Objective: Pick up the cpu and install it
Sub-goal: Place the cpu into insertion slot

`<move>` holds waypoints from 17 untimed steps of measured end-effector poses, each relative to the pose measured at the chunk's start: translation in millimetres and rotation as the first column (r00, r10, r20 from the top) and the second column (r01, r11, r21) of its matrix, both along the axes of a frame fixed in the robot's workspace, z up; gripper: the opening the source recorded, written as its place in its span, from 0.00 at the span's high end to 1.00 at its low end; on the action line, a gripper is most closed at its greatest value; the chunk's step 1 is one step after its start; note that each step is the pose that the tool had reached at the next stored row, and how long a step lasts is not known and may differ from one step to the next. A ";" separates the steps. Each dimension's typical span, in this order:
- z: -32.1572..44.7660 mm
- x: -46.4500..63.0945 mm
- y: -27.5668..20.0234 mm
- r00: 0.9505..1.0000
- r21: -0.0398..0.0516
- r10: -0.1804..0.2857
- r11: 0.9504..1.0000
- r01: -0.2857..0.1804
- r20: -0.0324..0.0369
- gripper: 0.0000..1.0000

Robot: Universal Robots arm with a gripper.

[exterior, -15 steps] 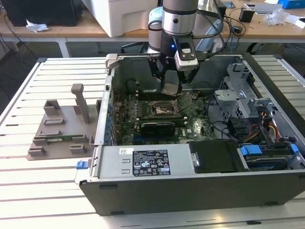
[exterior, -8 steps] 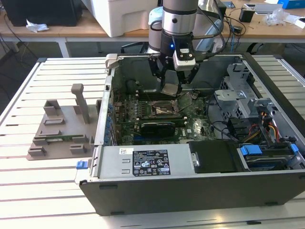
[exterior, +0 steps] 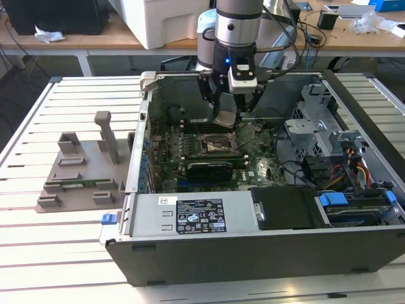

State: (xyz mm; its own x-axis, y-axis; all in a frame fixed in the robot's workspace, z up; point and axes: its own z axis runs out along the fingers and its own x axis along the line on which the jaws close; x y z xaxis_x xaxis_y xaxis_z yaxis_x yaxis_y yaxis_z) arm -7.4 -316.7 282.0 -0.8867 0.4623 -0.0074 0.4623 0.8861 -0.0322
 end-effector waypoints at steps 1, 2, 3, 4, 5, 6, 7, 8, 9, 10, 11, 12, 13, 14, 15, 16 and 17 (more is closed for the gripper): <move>0.0 0.0 0.0 1.000 0.000 -0.006 1.000 0.006 0.000 0.45; 0.0 0.0 0.0 1.000 0.000 -0.013 1.000 0.013 0.000 0.45; 0.0 0.0 0.0 1.000 -0.001 -0.017 1.000 0.017 0.000 0.45; 0.0 0.0 0.0 1.000 -0.001 -0.021 1.000 0.021 0.000 0.45; 0.0 0.0 0.0 1.000 -0.001 -0.026 1.000 0.026 0.000 0.45; 0.0 0.0 0.0 1.000 -0.002 -0.030 1.000 0.030 0.000 0.45; 0.0 0.0 0.0 0.999 -0.002 -0.035 0.999 0.035 0.000 0.45; 0.0 0.0 0.0 0.999 -0.002 -0.039 0.999 0.039 0.000 0.45; 0.0 0.0 0.0 0.999 -0.002 -0.044 0.999 0.044 0.000 0.45; 0.0 0.0 0.0 0.999 -0.003 -0.047 0.999 0.047 0.000 0.45; 0.0 0.0 0.0 0.999 -0.003 -0.052 0.999 0.052 0.000 0.45; 0.0 0.0 0.0 0.998 -0.003 -0.055 0.998 0.055 0.000 0.45; 0.0 0.0 0.0 0.998 -0.003 -0.061 0.998 0.061 0.000 0.45; 0.0 0.0 0.0 0.998 -0.004 -0.070 0.998 0.070 0.000 0.45; 0.0 0.0 0.0 0.997 -0.004 -0.076 0.997 0.076 0.000 0.45; 0.0 0.0 0.0 0.996 -0.005 -0.084 0.996 0.084 0.000 0.45; 0.0 0.0 0.0 0.996 -0.005 -0.091 0.996 0.091 0.000 0.45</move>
State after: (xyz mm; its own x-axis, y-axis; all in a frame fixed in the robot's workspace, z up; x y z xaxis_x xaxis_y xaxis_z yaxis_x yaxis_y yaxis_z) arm -7.4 -316.7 282.0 -0.8409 0.5410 -0.0101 0.5410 0.8402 -0.0370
